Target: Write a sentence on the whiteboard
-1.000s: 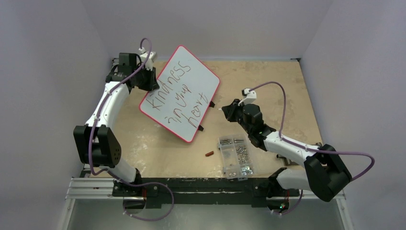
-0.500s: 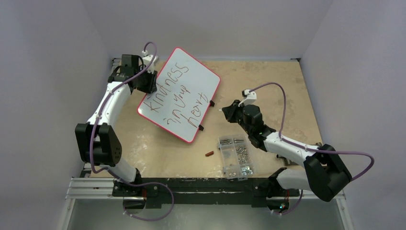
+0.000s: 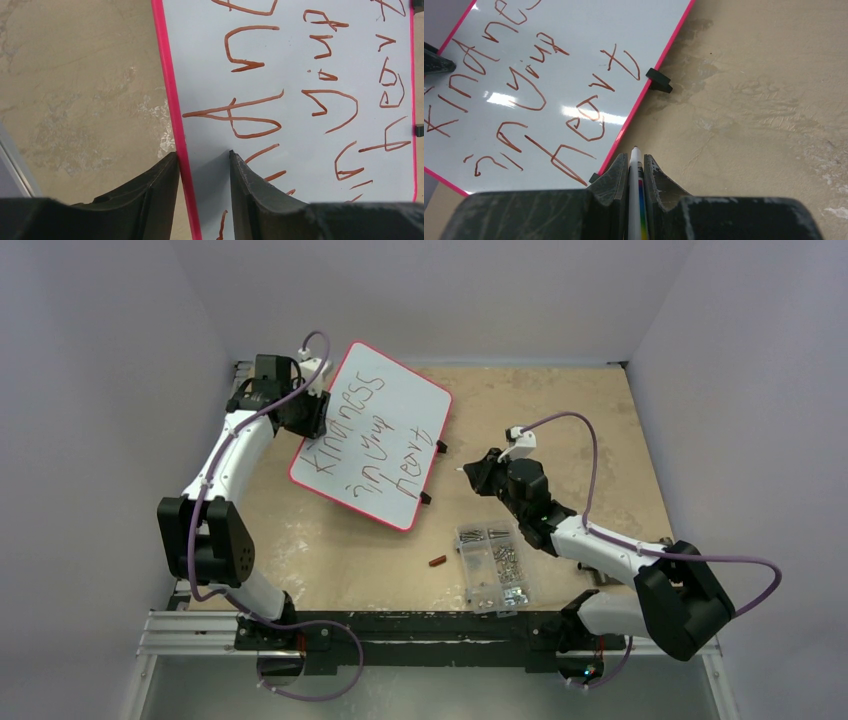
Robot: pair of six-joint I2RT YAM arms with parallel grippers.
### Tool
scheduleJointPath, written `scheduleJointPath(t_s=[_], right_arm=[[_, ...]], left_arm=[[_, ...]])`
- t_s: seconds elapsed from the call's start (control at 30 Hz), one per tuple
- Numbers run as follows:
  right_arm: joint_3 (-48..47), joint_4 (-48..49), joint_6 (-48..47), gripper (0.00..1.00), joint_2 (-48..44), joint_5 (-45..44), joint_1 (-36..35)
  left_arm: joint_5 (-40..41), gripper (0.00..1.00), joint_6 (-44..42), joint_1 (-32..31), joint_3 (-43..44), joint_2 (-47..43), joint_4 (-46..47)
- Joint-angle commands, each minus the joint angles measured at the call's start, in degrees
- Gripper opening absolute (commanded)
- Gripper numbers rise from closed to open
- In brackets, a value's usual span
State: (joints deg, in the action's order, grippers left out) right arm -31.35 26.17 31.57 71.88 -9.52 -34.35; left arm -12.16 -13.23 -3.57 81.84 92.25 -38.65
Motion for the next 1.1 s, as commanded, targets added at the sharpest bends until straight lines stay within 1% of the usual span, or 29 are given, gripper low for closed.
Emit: scheduleJointPath(t_s=[0.0, 0.2, 0.57, 0.67, 0.73, 0.87, 0.93, 1.0, 1.07], right_arm=[[0.17, 2.74, 0.5, 0.0, -0.47, -0.87, 0.03], [0.06, 2.71, 0.43, 0.0, -0.16, -0.81, -0.01], [-0.37, 2.3, 0.1, 0.0, -0.05, -1.1, -0.02], [-0.76, 1.56, -0.25, 0.0, -0.49, -1.29, -0.04], [-1.03, 0.94, -0.57, 0.0, -1.38, -1.51, -0.05], [-0.73, -0.92, -1.12, 0.0, -4.22, -1.81, -0.01], [-0.27, -1.75, -1.2, 0.0, -5.81, -1.77, -0.02], [0.1, -2.88, -1.17, 0.0, -7.14, -1.66, -0.07], [0.08, -4.13, -1.16, 0.0, -8.76, -1.78, -0.01]], left_arm=[[0.52, 0.4, -1.47, -0.63, 0.64, 0.08, -3.35], [-0.35, 0.43, -1.12, -1.12, 1.53, -1.65, -3.69], [-4.68, 0.52, 1.07, -1.62, 3.12, -6.95, -4.03], [-4.58, 0.59, 1.82, -1.66, 3.88, -8.46, -4.41], [-3.1, 0.64, 2.49, -2.08, 4.62, -10.28, -5.33], [2.17, 0.65, 1.49, -6.58, 5.25, -15.15, -7.71], [3.34, 0.65, 2.15, -9.51, 4.86, -17.8, -8.97], [3.87, 0.66, 3.46, -12.9, 2.66, -20.87, -8.95], [3.92, 0.66, 4.86, -17.74, -1.02, -23.79, -8.52]])
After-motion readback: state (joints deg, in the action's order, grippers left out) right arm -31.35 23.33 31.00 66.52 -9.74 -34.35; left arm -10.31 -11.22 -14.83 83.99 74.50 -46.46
